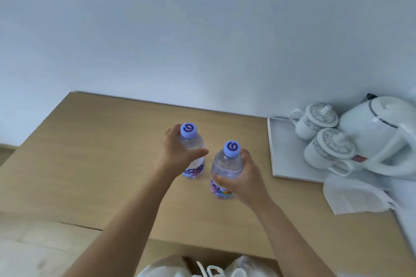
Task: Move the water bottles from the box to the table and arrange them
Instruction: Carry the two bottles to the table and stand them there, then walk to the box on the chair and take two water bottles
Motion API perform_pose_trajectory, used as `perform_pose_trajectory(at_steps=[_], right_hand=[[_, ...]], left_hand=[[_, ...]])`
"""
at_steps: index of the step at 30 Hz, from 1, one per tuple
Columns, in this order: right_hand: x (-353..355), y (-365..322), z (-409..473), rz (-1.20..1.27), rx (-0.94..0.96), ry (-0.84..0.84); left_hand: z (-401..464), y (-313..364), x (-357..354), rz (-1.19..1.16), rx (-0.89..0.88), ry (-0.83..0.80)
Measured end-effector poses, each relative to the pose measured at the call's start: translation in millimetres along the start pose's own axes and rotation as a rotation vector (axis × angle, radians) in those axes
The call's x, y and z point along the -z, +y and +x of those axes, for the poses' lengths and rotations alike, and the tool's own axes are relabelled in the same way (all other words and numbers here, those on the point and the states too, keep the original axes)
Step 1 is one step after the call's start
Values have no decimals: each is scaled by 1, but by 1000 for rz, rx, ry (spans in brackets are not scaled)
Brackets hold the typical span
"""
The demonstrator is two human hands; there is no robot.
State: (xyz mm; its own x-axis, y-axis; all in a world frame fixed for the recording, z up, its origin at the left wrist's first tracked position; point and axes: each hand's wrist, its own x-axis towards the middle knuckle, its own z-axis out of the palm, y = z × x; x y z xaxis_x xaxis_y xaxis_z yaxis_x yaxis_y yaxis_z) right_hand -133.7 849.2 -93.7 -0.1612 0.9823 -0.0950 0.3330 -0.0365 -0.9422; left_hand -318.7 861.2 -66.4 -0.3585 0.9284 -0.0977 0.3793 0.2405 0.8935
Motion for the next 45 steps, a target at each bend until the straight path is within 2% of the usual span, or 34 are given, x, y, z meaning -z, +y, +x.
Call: perform_pose_trajectory(at_steps=[6,13,19,23,27,31,33,37,45], right_hand=[[-10,-1,-10,-20,-37,123],[-19,1,-21,-14,-31,194],[-27,-1,-24,-20,-47,241],[-27,5,-38,-14,-80,237],[-14,19,-67,-41,-160,273],[10,34,-99,-150,-186,366],[27,42,-122,-196,-206,385],[73,62,-186,-251,-244,463],[198,117,-386,-390,-483,713]], left_hand=[[32,13,-14,63,-47,-151],[32,9,-16,160,-115,-133],[23,-5,-14,118,-130,-131],[12,-18,-19,102,-63,-153],[-35,-53,-24,85,123,-133],[-78,-69,-43,276,202,-316],[-98,-59,-58,356,154,-414],[-149,-15,-102,374,-73,-552],[-315,65,-229,463,-478,-813]])
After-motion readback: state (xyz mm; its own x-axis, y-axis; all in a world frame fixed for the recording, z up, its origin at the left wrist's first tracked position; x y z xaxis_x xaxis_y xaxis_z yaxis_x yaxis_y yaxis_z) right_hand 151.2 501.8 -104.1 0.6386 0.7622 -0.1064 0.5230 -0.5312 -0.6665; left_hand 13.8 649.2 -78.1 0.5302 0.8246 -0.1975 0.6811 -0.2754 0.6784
